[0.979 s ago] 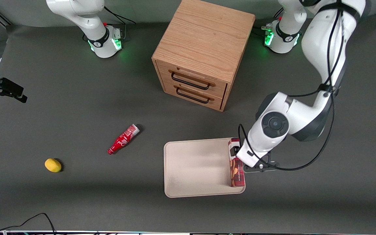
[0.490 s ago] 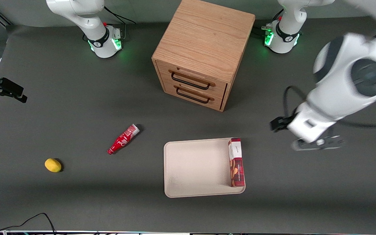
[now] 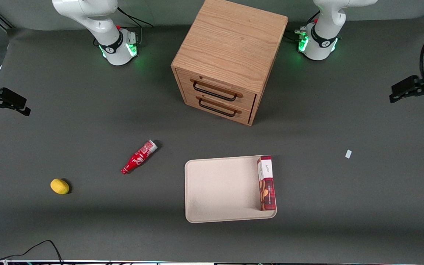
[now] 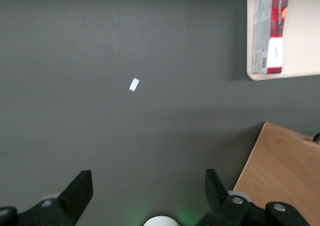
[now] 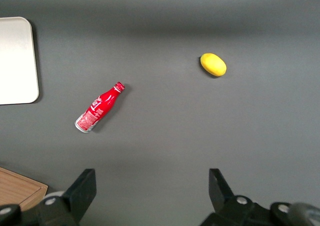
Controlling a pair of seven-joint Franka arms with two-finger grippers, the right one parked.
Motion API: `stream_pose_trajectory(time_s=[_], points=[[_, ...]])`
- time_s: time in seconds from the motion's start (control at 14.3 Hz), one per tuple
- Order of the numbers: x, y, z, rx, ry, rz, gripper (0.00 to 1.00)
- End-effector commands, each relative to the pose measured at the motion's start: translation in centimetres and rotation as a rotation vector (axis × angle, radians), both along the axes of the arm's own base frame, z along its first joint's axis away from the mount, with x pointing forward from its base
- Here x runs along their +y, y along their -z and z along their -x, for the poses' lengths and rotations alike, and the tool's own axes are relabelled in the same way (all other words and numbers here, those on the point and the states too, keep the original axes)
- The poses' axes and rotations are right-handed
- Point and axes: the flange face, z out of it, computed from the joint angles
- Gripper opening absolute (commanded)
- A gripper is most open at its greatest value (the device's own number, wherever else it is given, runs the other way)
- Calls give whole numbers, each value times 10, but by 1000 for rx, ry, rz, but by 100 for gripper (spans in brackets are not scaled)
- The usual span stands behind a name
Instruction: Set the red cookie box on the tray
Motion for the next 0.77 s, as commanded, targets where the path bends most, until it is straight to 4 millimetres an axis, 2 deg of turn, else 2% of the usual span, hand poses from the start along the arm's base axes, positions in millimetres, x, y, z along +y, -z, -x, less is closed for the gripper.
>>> stream_pose_trajectory(time_s=[0.0,0.28,0.49,0.63,0.7], points=[[24,6,39,1,16,25,100],[31,19,85,-67,5,21,100],[29,13,84,-68,-1,10,100],[26,6,74,-80,7,6,100],[14,5,71,-76,23,3,100]])
